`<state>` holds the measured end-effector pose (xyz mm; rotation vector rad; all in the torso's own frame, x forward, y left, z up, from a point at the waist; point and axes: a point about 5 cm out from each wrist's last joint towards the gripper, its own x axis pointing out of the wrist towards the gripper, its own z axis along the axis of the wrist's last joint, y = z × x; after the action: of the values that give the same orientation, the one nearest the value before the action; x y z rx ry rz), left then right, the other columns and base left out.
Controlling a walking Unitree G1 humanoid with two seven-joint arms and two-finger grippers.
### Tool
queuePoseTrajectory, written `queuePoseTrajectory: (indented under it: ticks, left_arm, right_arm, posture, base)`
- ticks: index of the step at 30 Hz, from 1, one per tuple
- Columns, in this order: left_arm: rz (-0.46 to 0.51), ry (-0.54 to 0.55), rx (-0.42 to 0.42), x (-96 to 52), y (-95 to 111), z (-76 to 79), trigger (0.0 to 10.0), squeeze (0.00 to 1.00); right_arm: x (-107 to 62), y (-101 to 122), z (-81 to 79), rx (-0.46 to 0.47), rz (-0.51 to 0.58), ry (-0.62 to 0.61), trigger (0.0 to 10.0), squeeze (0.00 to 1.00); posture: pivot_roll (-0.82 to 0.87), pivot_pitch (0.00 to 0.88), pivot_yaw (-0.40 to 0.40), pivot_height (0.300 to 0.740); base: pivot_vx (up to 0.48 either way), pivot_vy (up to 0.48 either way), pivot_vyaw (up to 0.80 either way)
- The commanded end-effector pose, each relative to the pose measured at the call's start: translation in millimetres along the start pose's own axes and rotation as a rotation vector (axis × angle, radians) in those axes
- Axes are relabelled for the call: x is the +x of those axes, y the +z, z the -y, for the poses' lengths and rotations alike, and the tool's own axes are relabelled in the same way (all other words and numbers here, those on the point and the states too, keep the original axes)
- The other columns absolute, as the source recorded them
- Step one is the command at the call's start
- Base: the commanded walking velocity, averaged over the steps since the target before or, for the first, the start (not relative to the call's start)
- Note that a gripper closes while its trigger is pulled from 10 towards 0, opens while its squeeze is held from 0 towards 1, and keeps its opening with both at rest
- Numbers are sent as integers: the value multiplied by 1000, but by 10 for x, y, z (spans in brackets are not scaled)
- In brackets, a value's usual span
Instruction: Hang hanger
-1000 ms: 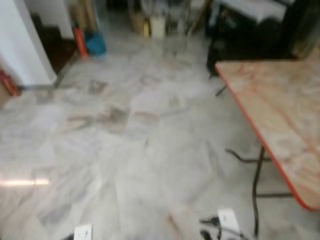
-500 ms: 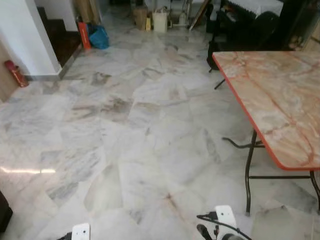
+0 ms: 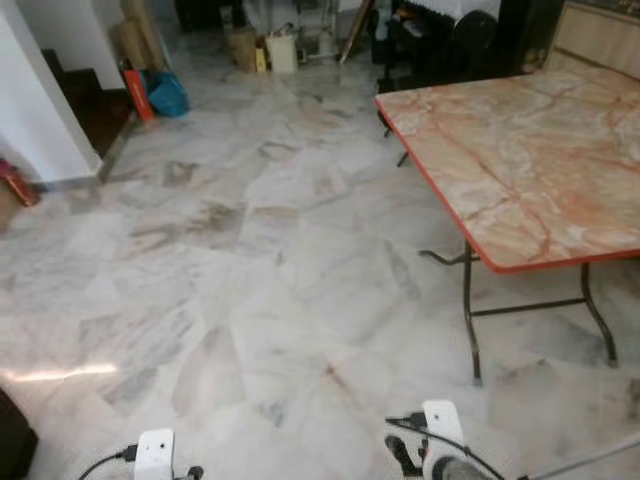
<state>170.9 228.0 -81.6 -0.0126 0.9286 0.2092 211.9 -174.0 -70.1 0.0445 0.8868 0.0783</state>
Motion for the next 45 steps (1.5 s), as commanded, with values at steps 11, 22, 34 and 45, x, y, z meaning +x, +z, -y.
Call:
queuePoseTrajectory:
  ticks: [11,22,34,45]
  left_arm:
    - [-8,40,-24,-21,-45,-140,10000,0]
    - [-56,13,-52,-79,-326,105,10000,0]
    - [-69,50,-25,-154,-492,-100,10000,0]
    - [-4,38,-5,-78,-241,-58,10000,0]
  right_arm:
    - [17,143,30,-14,27,-4,10000,0]
    - [-83,-70,299,-59,-25,-14,10000,0]
    - [-236,-516,467,-10,-131,-82,10000,0]
    - [-287,-490,644,32,-120,-125,10000,0]
  posture:
    - [-128,0,83,740]
    - [-81,0,-12,740]
    - [-103,0,29,740]
    - [-105,0,50,740]
  base:
    - [0,0,0]
    - [0,0,0]
    - [0,0,0]
    - [0,0,0]
